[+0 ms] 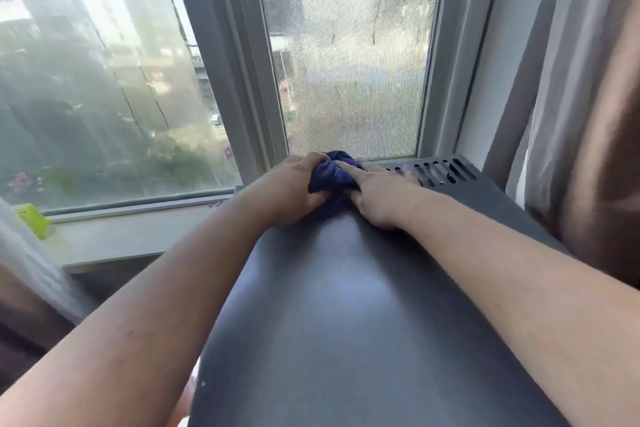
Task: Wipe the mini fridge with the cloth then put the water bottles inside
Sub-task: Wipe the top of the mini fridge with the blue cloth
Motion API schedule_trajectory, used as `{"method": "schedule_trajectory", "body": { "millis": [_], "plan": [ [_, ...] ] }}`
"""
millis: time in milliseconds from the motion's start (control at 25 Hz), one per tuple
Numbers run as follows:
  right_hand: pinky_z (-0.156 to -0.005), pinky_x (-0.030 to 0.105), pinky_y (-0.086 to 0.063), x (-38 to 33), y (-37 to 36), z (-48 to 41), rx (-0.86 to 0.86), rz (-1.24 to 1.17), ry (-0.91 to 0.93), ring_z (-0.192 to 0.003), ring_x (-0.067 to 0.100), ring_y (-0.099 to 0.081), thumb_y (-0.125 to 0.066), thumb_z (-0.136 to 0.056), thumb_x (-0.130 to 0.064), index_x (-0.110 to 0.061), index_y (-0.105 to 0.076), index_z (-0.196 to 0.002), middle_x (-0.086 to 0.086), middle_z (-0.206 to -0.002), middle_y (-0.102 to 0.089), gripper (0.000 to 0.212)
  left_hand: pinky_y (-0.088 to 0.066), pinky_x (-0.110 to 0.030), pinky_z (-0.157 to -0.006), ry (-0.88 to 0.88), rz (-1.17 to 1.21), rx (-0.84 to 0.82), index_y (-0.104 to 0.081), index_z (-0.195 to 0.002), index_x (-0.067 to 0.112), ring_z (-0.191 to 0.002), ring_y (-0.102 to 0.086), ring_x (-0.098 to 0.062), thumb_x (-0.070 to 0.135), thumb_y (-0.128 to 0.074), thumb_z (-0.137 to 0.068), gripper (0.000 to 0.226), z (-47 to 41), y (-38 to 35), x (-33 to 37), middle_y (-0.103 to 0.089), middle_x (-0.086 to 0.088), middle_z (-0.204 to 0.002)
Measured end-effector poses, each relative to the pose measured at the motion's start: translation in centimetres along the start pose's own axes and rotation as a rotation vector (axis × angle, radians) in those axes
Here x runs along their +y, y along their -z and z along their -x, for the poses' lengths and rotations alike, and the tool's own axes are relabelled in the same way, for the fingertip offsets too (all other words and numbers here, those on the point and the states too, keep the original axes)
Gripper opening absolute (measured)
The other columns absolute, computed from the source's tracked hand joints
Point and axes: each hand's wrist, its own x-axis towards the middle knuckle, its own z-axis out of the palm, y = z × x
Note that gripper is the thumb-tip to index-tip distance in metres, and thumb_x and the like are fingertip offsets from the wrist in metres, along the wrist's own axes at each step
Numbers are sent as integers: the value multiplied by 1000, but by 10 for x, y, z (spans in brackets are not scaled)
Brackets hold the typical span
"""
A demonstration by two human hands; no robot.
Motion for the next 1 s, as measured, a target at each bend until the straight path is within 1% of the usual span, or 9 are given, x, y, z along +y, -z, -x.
{"method": "schedule_trajectory", "body": {
  "millis": [120,200,320,400,520,680,760,920,1000],
  "plan": [
    [-123,62,-2,-9,0,-12,-1,-20,-29,-156,20,-18,-30,-107,-37,-47,-6,-159,-3,-171,-15,58,-43,-38,-109,-17,-9,-2,-43,-151,24,-130,-55,-36,35,-70,-93,65,-12,2,-15,-54,-17,-143],
    [-123,63,-3,-14,1,-11,6,-15,-45,-155,22,-22,-31,-106,-33,-48,-8,-158,-1,-169,-20,59,-44,-38,-107,-42,-1,3,-45,-151,26,-129,-57,-35,37,-71,-92,66,-11,3,-20,-55,-16,-143],
    [-121,61,-15,-21,1,-2,30,9,-28,-149,29,-33,-34,-105,-29,-46,-13,-158,2,-164,-31,60,-46,-39,-106,-81,0,28,-47,-151,28,-127,-58,-36,37,-70,-91,64,-1,4,-25,-56,-16,-142],
    [-119,56,-26,-23,0,10,33,24,-3,-146,32,-38,-37,-104,-28,-43,-15,-159,7,-161,-37,61,-44,-39,-107,-84,-26,22,-45,-153,28,-130,-56,-36,34,-69,-93,65,9,7,-25,-55,-16,-144],
    [-117,46,-32,-28,0,39,29,23,45,-143,34,-42,-41,-103,-27,-38,-20,-159,12,-160,-41,61,-48,-39,-105,-111,-26,17,-49,-150,27,-126,-59,-36,31,-69,-91,63,34,12,-21,-60,-14,-141],
    [-114,33,-31,-40,1,103,31,27,107,-145,30,-41,-46,-103,-25,-33,-26,-159,9,-161,-40,60,-50,-34,-98,-127,23,50,-59,-142,24,-118,-64,-32,23,-72,-89,55,100,14,-2,-68,-11,-133],
    [-113,34,-35,-43,-2,141,39,2,142,-142,30,-44,-48,-103,-27,-35,-31,-157,7,-160,-44,57,-49,-31,-98,-133,42,68,-62,-139,24,-118,-65,-30,21,-73,-89,52,142,11,14,-69,-9,-133],
    [-110,34,-37,-39,-10,228,54,-55,220,-139,31,-48,-51,-103,-30,-40,-35,-154,4,-155,-51,55,-51,-38,-100,-106,49,83,-59,-142,28,-114,-66,-30,27,-73,-90,54,226,-1,55,-67,-10,-131],
    [-110,34,-37,-35,-12,265,68,-89,230,-138,32,-50,-52,-103,-32,-43,-37,-153,4,-152,-54,54,-50,-36,-101,-95,71,93,-59,-142,29,-114,-65,-28,27,-73,-90,54,260,-7,74,-65,-9,-131]
  ]
}}
